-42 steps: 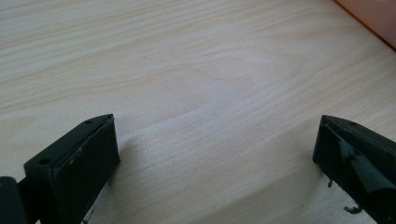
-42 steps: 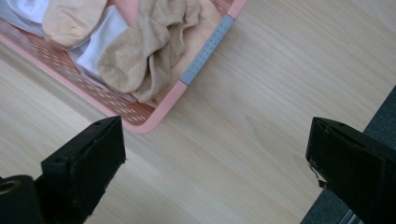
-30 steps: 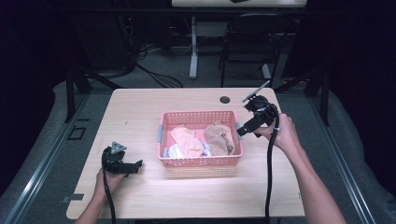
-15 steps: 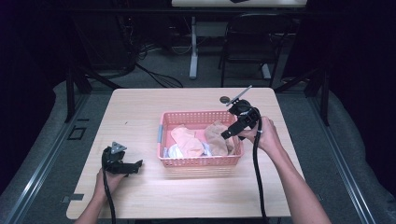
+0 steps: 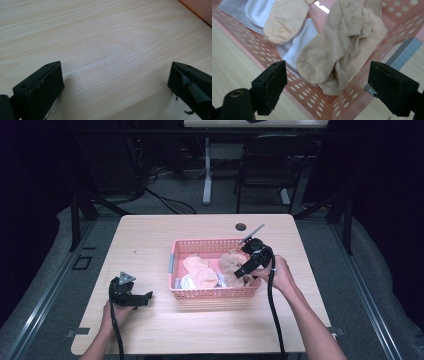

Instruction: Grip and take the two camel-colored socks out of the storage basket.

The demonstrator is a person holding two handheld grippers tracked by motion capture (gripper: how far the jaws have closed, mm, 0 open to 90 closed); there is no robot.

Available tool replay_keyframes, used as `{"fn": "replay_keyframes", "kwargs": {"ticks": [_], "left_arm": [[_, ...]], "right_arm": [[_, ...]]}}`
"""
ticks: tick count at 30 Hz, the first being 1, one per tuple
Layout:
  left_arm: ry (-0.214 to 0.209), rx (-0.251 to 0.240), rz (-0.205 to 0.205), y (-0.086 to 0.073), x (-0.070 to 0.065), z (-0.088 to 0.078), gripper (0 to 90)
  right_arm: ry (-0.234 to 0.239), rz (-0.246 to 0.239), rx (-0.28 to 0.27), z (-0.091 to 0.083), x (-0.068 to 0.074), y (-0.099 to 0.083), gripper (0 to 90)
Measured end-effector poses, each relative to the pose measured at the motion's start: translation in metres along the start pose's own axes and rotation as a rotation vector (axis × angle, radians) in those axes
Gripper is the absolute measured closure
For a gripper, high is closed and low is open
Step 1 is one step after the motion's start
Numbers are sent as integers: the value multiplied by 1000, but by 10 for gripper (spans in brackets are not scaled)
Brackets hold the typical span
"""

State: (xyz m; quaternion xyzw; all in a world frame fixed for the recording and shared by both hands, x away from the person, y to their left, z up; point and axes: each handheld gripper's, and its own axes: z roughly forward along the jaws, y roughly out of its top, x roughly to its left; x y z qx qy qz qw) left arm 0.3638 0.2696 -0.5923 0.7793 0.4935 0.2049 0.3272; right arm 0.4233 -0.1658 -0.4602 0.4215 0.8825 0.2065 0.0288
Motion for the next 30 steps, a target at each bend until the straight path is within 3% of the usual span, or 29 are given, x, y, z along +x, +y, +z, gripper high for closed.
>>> {"fn": "replay_keyframes", "kwargs": {"ticks": [4, 7, 14, 16, 20, 21, 22, 26, 30], "left_arm": [[-3, 6, 1, 0, 0, 0, 0], [-4, 6, 2, 0, 0, 0, 0], [-4, 6, 1, 0, 0, 0, 0], [-4, 6, 2, 0, 0, 0, 0], [-4, 6, 2, 0, 0, 0, 0], [-4, 6, 2, 0, 0, 0, 0], [-4, 5, 1, 0, 0, 0, 0], [0, 0, 0, 0, 0, 0, 0], [0, 0, 1, 0, 0, 0, 0]], "right_arm": [[-20, 8, 44, 12, -5, -6, 320], [-41, 22, 26, 16, -6, -8, 397], [-71, 35, 65, 23, -7, -10, 529], [-76, 53, 49, 28, -7, -12, 566], [-81, 34, 106, 30, -8, -11, 645], [-78, 62, 73, 32, -6, -12, 666], [-84, 44, 100, 31, -7, -11, 705], [-95, 51, 98, 32, -6, -12, 850], [-102, 52, 97, 31, -5, -12, 877]]}}
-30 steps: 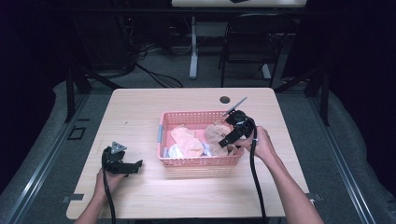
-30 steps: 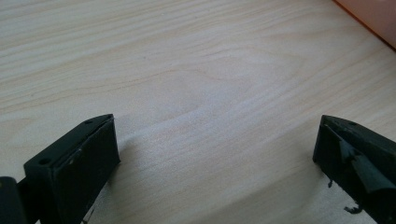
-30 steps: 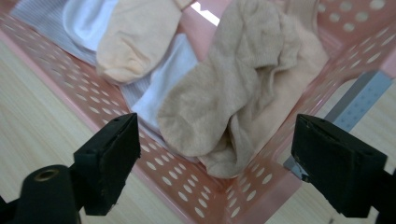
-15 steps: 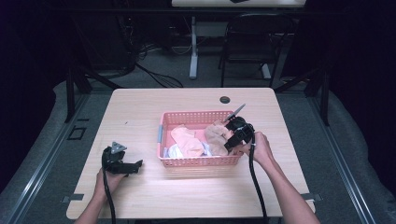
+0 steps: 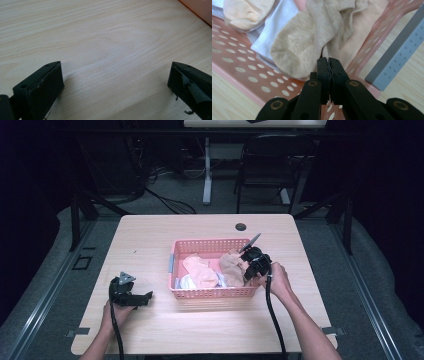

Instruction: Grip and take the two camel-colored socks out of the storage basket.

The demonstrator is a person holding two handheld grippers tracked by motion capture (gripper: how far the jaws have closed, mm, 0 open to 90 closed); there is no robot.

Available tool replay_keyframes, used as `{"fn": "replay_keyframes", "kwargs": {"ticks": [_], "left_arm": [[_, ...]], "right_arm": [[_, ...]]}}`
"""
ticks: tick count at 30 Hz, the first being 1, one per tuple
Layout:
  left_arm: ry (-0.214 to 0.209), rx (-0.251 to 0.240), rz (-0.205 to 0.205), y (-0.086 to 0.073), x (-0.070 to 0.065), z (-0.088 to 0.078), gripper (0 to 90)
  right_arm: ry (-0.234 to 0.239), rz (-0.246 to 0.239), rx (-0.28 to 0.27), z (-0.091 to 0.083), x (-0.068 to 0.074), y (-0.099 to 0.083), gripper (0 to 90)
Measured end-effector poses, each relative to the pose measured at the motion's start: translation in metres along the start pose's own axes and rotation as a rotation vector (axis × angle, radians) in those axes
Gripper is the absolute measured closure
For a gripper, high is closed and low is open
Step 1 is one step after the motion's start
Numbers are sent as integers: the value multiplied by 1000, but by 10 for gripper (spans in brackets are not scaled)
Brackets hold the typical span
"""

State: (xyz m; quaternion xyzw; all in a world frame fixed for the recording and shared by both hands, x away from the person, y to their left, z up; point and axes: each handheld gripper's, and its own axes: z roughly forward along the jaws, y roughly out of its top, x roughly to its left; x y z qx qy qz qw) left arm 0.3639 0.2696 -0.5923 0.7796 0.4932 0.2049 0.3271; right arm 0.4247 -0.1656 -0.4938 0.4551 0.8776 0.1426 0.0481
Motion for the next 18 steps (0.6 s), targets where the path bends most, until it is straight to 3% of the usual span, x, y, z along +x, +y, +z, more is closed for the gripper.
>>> {"fn": "replay_keyframes", "kwargs": {"ticks": [8, 12, 18], "left_arm": [[-4, 6, 0, 0, 0, 0, 0], [-3, 6, 1, 0, 0, 0, 0], [-4, 6, 1, 0, 0, 0, 0]], "right_arm": [[-4, -21, -4, -8, 4, 3, 880], [-14, -56, 41, -21, 4, 11, 880], [-22, -76, 55, -37, 6, 20, 882]]}}
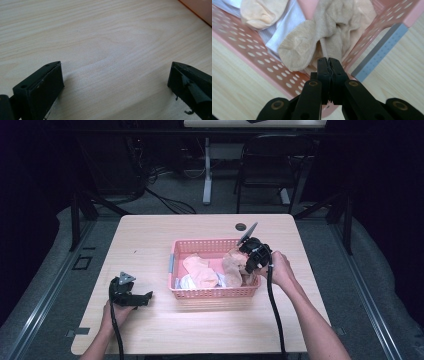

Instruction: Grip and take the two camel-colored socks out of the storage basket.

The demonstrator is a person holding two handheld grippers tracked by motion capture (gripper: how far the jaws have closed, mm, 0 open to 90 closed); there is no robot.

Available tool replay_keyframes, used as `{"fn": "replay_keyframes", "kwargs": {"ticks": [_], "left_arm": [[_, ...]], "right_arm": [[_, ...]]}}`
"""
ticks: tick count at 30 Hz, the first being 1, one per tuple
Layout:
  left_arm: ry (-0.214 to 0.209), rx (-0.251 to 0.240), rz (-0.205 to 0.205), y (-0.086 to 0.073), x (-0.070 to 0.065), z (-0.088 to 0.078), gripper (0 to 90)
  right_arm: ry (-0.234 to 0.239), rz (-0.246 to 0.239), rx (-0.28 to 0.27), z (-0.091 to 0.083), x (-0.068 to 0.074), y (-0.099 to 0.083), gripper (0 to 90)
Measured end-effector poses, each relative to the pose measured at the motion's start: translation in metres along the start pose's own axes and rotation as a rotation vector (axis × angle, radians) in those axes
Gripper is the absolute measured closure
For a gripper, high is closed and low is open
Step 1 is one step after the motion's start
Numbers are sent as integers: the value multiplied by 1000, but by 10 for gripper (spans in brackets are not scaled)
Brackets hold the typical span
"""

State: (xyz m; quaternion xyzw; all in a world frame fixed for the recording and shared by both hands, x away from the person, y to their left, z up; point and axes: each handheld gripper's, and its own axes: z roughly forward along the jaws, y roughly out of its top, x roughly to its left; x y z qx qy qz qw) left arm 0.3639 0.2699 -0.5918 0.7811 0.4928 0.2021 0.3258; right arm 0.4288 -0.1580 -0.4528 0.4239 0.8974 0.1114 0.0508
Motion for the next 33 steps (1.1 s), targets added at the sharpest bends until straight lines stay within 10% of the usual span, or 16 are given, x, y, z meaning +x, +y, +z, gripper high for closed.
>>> {"fn": "replay_keyframes", "kwargs": {"ticks": [33], "left_arm": [[4, -3, 1, 0, 0, 0, 0]], "right_arm": [[-65, -72, 42, -114, 3, 46, 881]]}}
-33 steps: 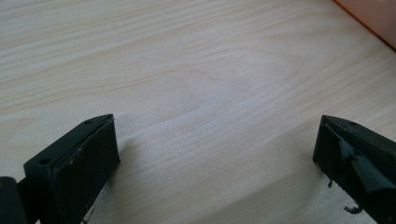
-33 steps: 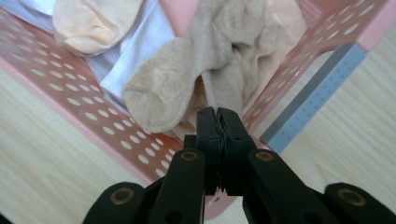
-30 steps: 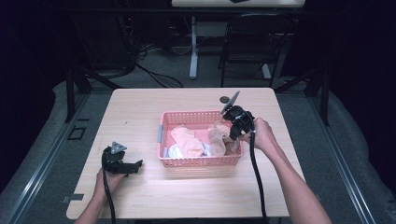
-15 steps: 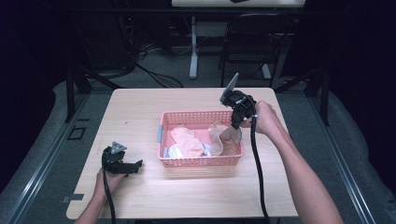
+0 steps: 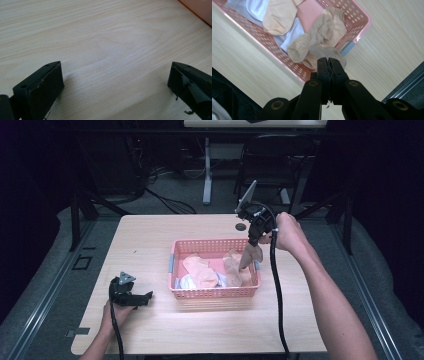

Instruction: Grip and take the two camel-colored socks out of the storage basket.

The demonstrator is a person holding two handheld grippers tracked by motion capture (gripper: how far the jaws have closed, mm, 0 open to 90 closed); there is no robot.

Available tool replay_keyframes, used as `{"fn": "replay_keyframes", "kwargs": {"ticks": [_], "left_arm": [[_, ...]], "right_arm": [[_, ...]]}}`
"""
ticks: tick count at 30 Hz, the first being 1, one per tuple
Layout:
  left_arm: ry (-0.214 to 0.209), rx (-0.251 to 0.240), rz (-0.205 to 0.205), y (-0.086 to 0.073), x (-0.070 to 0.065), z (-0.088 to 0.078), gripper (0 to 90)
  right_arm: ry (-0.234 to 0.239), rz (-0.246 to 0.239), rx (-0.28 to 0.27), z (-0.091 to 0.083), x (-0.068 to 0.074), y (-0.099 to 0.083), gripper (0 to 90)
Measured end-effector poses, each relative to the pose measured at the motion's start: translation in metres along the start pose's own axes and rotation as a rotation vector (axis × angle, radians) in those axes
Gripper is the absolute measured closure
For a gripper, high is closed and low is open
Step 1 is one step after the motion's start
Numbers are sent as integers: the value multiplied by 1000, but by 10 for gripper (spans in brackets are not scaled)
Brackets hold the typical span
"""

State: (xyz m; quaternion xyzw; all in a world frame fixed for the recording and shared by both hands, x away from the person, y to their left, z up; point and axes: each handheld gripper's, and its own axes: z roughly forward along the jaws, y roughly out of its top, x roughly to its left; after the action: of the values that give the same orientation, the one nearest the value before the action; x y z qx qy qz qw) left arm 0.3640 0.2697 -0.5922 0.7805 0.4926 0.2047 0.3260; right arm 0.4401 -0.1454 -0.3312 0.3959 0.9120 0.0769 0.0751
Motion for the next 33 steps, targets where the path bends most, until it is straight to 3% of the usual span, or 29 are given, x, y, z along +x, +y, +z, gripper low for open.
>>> {"fn": "replay_keyframes", "kwargs": {"ticks": [20, 33], "left_arm": [[-8, 12, 3, 1, 1, -1, 0], [-8, 11, 3, 1, 0, -1, 0]], "right_arm": [[4, -17, 2, -26, 2, 9, 882], [-11, 28, 5, -41, -16, -7, 881]]}}
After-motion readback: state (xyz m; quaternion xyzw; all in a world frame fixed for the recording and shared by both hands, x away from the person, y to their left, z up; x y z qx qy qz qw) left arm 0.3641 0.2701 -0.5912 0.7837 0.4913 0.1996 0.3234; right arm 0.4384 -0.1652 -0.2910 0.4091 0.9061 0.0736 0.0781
